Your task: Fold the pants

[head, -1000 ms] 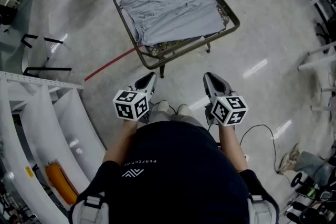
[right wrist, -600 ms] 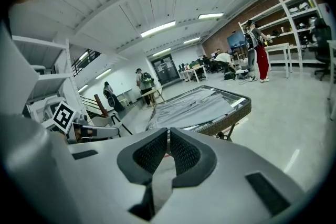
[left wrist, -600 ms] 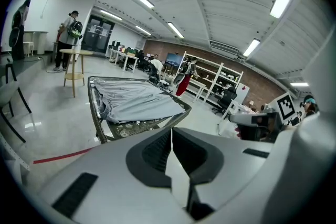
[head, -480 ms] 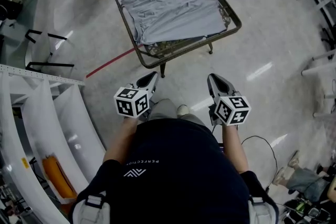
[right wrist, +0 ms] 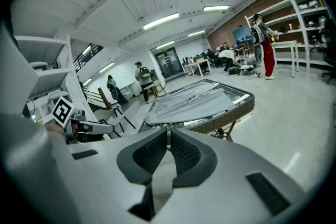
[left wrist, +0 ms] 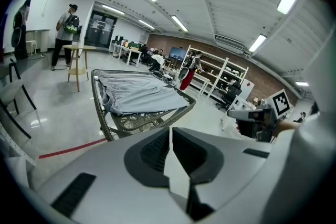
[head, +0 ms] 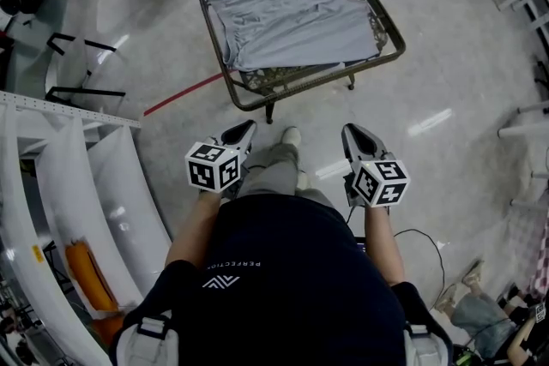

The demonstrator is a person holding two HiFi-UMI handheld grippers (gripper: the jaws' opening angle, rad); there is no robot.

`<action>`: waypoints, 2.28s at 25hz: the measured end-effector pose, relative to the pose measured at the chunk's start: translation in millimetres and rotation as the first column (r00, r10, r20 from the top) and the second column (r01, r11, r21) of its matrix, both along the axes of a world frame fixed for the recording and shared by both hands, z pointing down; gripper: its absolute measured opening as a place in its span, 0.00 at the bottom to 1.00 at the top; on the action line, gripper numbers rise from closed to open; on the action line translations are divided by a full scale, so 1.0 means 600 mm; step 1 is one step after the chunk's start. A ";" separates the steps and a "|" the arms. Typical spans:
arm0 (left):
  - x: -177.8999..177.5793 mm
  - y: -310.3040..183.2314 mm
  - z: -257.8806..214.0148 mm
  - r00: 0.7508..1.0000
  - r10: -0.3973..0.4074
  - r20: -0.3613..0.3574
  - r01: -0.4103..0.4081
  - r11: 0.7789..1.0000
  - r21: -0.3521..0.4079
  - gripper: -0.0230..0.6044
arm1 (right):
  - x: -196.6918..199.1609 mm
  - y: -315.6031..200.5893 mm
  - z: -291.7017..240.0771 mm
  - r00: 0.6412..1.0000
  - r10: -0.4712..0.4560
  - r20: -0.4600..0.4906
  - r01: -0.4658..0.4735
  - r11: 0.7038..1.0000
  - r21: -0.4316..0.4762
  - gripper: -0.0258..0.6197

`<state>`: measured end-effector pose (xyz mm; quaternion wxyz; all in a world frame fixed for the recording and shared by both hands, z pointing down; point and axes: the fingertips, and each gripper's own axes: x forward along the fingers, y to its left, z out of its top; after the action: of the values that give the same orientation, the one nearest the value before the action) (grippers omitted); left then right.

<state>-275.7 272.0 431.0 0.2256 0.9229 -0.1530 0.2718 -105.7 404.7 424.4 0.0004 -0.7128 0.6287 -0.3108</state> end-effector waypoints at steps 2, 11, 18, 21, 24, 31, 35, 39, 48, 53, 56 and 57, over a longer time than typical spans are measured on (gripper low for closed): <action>0.003 -0.015 0.008 1.000 -0.007 0.011 0.006 1.000 0.011 0.05 | 0.008 -0.009 0.005 1.000 -0.009 -0.001 0.009 1.000 0.003 0.10; 0.041 -0.083 0.041 0.997 -0.009 0.079 0.006 0.999 0.040 0.05 | 0.053 -0.069 0.026 0.998 -0.060 -0.021 0.059 0.998 -0.031 0.10; 0.075 -0.145 0.060 0.995 -0.044 0.087 0.040 0.998 0.040 0.05 | 0.105 -0.131 0.038 0.997 -0.066 -0.028 0.064 0.996 -0.060 0.10; 0.086 -0.165 0.074 0.994 -0.051 0.097 0.049 0.999 0.024 0.06 | 0.125 -0.153 0.047 0.997 -0.065 -0.040 0.062 0.995 -0.078 0.10; 0.093 -0.184 0.086 0.992 -0.057 0.112 0.056 0.998 0.014 0.21 | 0.143 -0.174 0.057 0.996 -0.071 -0.055 0.065 0.993 -0.098 0.10; 0.093 -0.222 0.106 0.982 -0.096 0.161 0.097 0.995 0.007 0.18 | 0.173 -0.211 0.080 0.996 -0.076 -0.039 0.070 0.988 -0.137 0.10; 0.090 -0.253 0.119 0.975 -0.120 0.187 0.121 0.993 0.006 0.18 | 0.180 -0.226 0.095 0.995 -0.088 -0.047 0.079 0.982 -0.172 0.11; 0.091 -0.278 0.136 0.965 -0.131 0.226 0.129 0.991 0.023 0.18 | 0.195 -0.247 0.110 0.995 -0.090 -0.039 0.080 0.977 -0.200 0.14; 0.070 -0.333 0.161 0.946 -0.145 0.290 0.139 0.989 0.043 0.27 | 0.244 -0.270 0.142 0.996 -0.054 -0.069 0.034 0.963 -0.268 0.22; 0.057 -0.348 0.166 0.930 -0.196 0.311 0.190 0.981 0.048 0.29 | 0.295 -0.252 0.161 0.996 -0.011 -0.093 -0.020 0.944 -0.328 0.26; 0.057 -0.360 0.165 0.920 -0.225 0.322 0.217 0.974 0.061 0.30 | 0.327 -0.253 0.173 0.995 0.012 -0.098 -0.045 0.937 -0.347 0.29; 0.057 -0.363 0.165 0.915 -0.238 0.326 0.229 0.971 0.066 0.30 | 0.336 -0.255 0.178 0.995 0.014 -0.098 -0.048 0.934 -0.353 0.29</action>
<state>-241.7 54.2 529.8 0.2153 0.8419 -0.3013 0.3925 95.9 251.6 531.2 -0.1527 -0.7249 0.5502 -0.3853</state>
